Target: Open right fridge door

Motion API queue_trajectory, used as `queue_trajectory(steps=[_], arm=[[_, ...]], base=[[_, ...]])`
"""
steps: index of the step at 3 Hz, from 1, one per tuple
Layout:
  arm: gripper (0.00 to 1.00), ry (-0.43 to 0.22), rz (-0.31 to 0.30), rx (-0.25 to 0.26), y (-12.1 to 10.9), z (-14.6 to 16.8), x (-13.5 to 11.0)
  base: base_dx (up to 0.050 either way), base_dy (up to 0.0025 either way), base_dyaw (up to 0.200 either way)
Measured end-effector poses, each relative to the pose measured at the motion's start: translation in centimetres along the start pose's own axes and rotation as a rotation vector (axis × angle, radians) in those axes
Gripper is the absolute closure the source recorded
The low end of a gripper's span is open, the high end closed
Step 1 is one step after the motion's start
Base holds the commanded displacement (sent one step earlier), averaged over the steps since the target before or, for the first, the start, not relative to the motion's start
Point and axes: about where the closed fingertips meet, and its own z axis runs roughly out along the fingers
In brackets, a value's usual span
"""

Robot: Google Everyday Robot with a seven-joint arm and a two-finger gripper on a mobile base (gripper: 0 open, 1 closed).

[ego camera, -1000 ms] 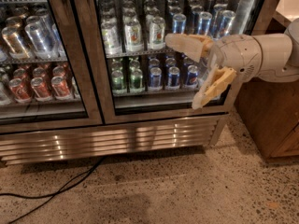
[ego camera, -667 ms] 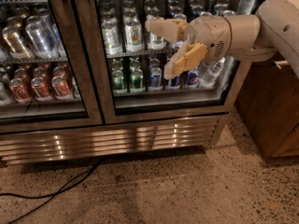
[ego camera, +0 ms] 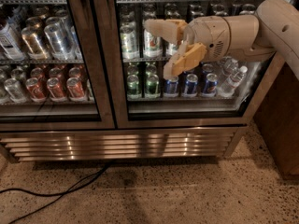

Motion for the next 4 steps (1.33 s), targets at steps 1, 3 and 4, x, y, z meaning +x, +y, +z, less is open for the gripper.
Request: queue_trajectory(steps=[1,3,4], arm=[[0.0,-0.085,-0.004,0.025,-0.17,0.08,-0.31],[0.0,-0.18,-0.009,0.054,-0.33,0.02,-0.69],[0.0,-0.033,0.001,0.099,-0.53,0.7,-1.06]], base=[[0.0,0.0,0.0],[0.0,0.0,0.0],[0.0,0.0,0.0]])
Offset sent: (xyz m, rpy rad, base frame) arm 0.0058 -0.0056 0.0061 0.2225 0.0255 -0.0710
